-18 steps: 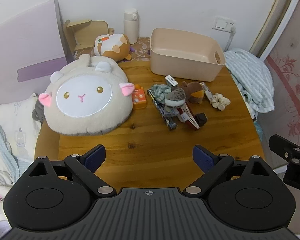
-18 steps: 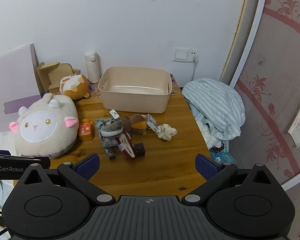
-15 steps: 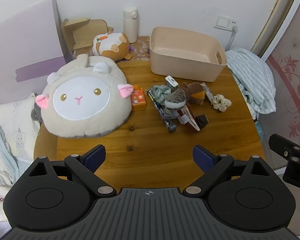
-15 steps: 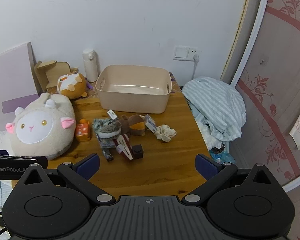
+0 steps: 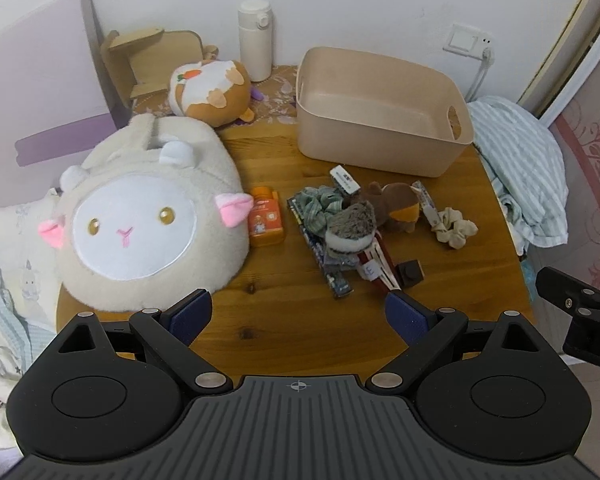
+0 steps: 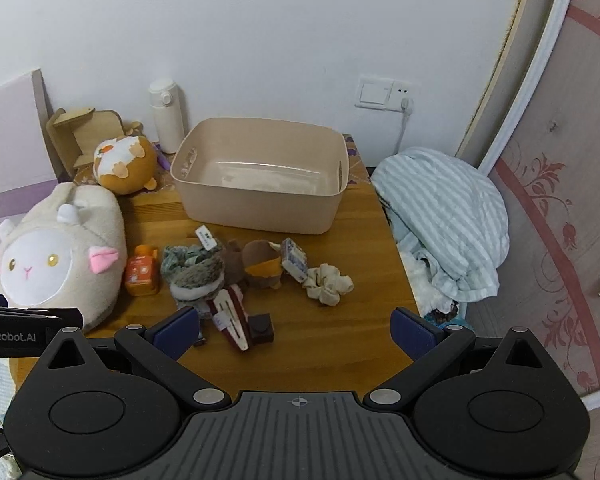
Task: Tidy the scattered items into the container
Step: 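Move both tools toward the scattered items on the table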
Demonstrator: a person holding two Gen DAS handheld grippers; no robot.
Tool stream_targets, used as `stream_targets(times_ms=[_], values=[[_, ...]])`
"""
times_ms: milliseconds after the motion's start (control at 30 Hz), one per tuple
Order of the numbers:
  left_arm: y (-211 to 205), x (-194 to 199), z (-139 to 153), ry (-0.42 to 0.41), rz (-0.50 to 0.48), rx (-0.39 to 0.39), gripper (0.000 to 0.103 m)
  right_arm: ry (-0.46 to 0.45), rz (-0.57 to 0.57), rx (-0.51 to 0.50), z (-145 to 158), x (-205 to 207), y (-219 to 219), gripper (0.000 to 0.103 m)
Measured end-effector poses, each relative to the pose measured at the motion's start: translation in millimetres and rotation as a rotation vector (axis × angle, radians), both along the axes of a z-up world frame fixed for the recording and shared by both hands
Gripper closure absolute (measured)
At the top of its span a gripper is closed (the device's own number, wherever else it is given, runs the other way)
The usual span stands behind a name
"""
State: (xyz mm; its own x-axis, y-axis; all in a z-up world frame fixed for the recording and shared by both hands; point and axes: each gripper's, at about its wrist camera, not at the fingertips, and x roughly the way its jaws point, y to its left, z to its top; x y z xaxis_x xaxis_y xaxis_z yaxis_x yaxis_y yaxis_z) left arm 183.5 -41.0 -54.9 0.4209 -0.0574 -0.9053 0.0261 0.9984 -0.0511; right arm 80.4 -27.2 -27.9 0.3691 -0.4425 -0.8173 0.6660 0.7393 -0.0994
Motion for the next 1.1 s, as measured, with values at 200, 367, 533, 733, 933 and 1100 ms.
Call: stream_targets(times_ms=[200, 367, 533, 733, 933, 1100], values=[[-8.8, 30.4, -19.7, 0.033, -0.031, -0.014, 0.008, 0.006, -0.001, 0.050, -18.7, 12.7, -36.6, 0.000], [-8.7, 53.4, -35.5, 0.045, -0.017, -0.025, 0.008, 0.024, 0.006, 0.049, -35.0, 23.0, -62.0, 0.000], [-8.4, 76.2, -51.7, 0.044, 0.005, -0.033, 0.008, 0.040, 0.014, 0.060, -50.8, 31.1, -87.3, 0.000], [-12.6, 97.9, -69.7, 0.002, 0.049, -0.017, 0.008, 0.064, 0.018, 0.072, -72.5, 37.5, -117.7, 0.000], [-21.6, 111.2, -90.0, -0.064, 0.083, 0.011, 0.008, 0.094, 0.055, 0.073, -99.3, 45.1, -143.1, 0.006], [-28.2, 116.8, -109.1, -0.094, 0.082, 0.043, 0.008, 0.117, 0.070, 0.093, -121.2, 54.2, -158.2, 0.006]])
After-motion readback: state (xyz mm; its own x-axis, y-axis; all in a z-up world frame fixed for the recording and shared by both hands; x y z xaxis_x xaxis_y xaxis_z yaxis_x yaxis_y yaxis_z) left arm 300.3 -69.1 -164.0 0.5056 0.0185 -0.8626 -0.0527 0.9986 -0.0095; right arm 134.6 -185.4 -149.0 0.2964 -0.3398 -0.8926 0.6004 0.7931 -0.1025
